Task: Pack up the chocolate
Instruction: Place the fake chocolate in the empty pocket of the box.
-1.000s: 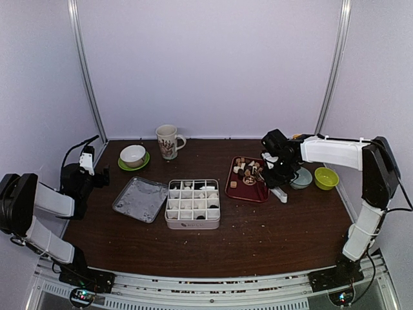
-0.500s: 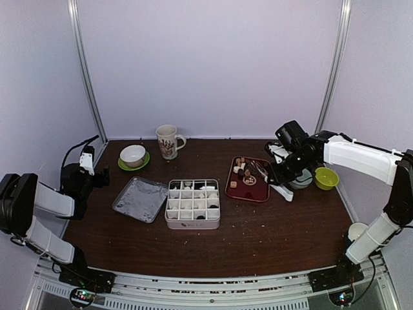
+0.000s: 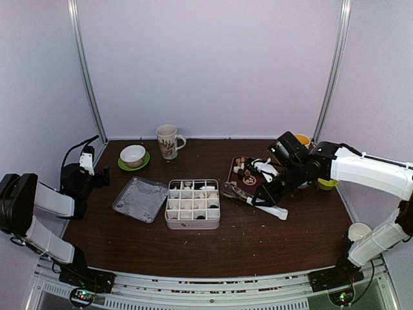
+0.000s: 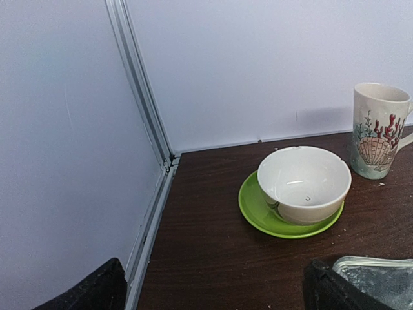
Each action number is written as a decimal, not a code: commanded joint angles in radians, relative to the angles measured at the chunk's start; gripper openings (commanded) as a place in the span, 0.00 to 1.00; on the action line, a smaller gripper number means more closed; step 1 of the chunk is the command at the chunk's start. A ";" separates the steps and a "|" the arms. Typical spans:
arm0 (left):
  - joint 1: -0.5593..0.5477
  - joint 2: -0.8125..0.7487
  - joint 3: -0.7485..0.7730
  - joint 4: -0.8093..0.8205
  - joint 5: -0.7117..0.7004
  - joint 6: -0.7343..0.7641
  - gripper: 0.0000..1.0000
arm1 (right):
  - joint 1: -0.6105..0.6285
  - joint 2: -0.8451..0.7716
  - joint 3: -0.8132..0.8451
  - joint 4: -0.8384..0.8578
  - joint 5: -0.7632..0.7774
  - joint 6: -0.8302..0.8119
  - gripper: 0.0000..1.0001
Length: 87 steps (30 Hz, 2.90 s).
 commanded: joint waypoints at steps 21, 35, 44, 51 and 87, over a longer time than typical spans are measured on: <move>0.007 0.004 0.014 0.026 -0.006 -0.008 0.98 | 0.131 -0.071 -0.050 0.100 -0.081 -0.012 0.22; 0.007 0.005 0.014 0.026 -0.006 -0.008 0.98 | 0.160 -0.048 -0.051 0.064 -0.036 -0.055 0.22; 0.007 0.005 0.014 0.026 -0.006 -0.008 0.98 | 0.180 -0.007 -0.009 0.067 -0.038 -0.069 0.21; 0.007 0.005 0.014 0.026 -0.006 -0.008 0.98 | 0.195 0.030 0.031 0.080 -0.031 -0.066 0.21; 0.006 0.005 0.014 0.026 -0.006 -0.008 0.98 | 0.197 0.022 -0.021 0.055 0.091 -0.093 0.37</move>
